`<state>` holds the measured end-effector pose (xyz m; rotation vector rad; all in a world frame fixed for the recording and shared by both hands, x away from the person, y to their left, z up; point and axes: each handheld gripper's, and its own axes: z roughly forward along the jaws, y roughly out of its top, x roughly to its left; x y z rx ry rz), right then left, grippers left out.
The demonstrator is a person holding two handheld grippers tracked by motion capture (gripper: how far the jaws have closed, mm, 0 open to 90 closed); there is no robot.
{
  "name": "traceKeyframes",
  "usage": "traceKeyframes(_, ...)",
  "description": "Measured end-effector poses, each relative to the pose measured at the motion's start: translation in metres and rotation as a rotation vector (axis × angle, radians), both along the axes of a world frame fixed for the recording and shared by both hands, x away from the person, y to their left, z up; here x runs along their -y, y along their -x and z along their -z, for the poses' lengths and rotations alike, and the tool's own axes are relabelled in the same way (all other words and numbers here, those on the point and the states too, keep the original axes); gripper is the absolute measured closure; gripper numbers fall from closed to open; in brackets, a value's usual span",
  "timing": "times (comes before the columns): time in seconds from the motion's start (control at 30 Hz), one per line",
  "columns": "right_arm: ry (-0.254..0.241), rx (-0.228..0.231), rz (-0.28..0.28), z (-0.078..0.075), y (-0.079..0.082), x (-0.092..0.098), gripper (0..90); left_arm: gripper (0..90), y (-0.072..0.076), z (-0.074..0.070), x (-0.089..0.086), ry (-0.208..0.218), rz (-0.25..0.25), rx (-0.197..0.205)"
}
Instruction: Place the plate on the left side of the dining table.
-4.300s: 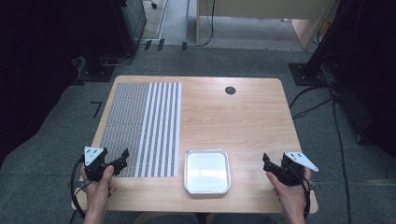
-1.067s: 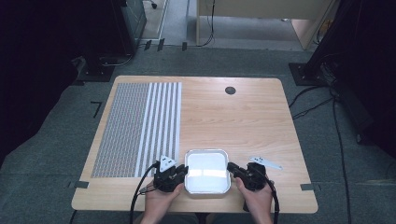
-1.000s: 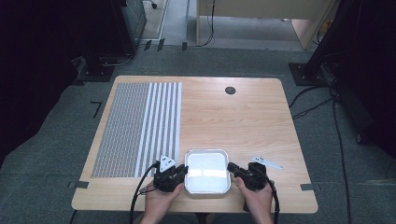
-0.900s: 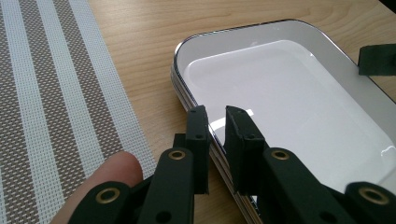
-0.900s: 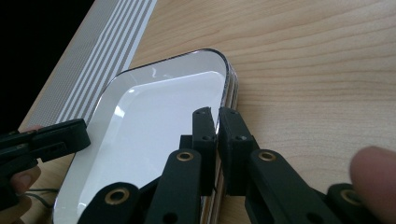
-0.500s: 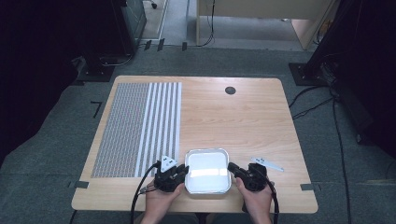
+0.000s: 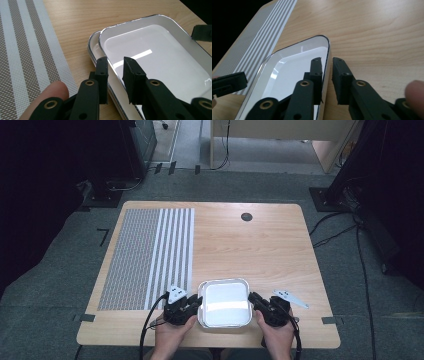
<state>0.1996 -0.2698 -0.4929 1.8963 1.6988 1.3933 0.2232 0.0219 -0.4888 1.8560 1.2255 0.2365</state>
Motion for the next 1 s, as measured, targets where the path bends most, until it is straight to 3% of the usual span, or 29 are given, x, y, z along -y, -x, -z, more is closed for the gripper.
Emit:
traceKeyframes(0.2, 0.06, 0.015, -0.004, 0.0, -0.001, -0.005, 79.2, 75.4, 0.004, -0.001, 0.007, -0.015, 0.025, -0.002)
traceKeyframes(0.33, 0.074, 0.008, -0.018, 0.001, -0.001, -0.008, 78.9, 75.5, 0.007, 0.001, 0.012, -0.032, 0.041, -0.005)
traceKeyframes(0.57, 0.099, -0.036, -0.031, 0.006, -0.002, -0.014, 83.8, 75.3, 0.007, 0.004, 0.015, -0.056, 0.048, -0.006)
traceKeyframes(0.67, 0.083, -0.043, -0.016, 0.005, -0.003, -0.014, 85.1, 75.2, 0.007, 0.004, 0.015, -0.051, 0.048, -0.006)
traceKeyframes(0.7, 0.034, -0.066, 0.013, 0.006, -0.003, -0.01, 87.5, 75.2, 0.008, 0.003, 0.015, -0.056, 0.046, -0.002)
traceKeyframes(0.83, -0.038, -0.095, 0.051, 0.007, -0.002, -0.004, 88.0, 73.9, 0.009, 0.002, 0.016, -0.048, 0.052, 0.001)
traceKeyframes(1.0, -0.062, -0.098, 0.076, 0.008, 0.0, -0.004, 88.2, 73.8, 0.009, 0.001, 0.015, -0.037, 0.059, -0.004)
